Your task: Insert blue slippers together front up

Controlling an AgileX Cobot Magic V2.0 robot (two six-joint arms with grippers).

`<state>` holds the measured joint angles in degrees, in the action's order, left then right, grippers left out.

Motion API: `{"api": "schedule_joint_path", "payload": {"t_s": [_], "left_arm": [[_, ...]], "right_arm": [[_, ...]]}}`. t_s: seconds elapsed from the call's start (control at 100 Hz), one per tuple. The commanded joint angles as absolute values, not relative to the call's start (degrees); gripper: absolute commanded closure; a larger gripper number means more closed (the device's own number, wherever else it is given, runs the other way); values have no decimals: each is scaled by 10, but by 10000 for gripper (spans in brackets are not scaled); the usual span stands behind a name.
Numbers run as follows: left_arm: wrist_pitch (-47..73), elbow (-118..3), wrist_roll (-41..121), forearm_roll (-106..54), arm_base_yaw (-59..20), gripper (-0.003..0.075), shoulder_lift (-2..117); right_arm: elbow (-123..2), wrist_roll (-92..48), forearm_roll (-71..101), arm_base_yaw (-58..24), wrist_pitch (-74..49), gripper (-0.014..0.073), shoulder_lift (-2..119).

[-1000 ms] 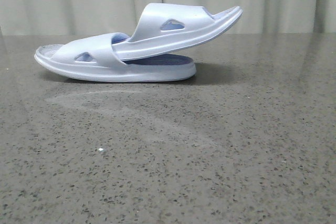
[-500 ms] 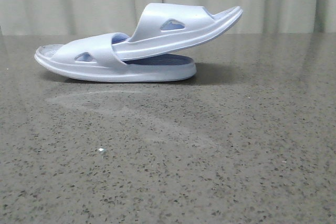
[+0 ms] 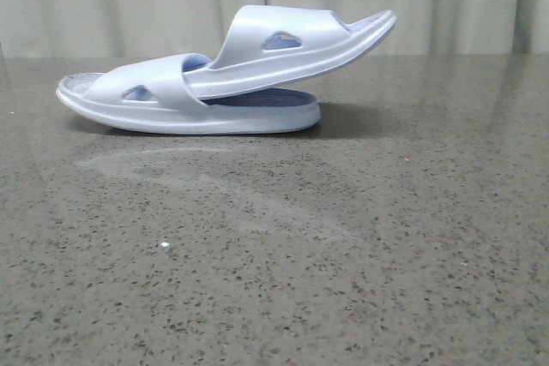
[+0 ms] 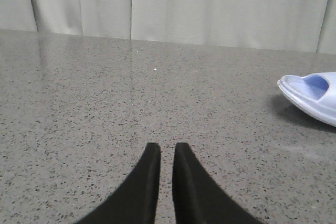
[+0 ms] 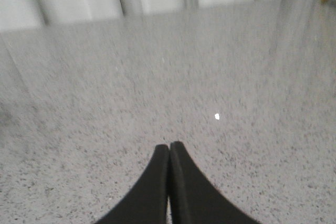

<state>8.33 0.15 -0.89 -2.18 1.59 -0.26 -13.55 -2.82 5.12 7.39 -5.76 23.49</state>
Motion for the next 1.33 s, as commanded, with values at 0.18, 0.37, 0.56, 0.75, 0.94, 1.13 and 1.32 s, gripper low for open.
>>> {"api": "schedule_joint_path", "payload": {"t_s": [0.18,0.37,0.56,0.75,0.94,1.13,1.32], "left_arm": [[42,7,-14,-25,16,705,-7],[42,7,-14,-25,16,705,-7],[42,7,-14,-25,16,705,-7],[42,7,-14,-25,16,705,-7],[42,7,-14,-25,16,705,-7],[42,7,-14,-25,16,705,-7],[42,7,-14,-25,16,705,-7]], "right_arm": [[-29,-24,9,27,10,683,77],[18,-24,7,26,-19,683,-11],[18,-24,7,26,-30,683,-18],[18,-24,7,26,-44,683,-18],[18,-24,7,26,-43,683,-18],[18,-24,7,26,-43,683,-18],[18,-24,7,26,-43,683,-18]]}}
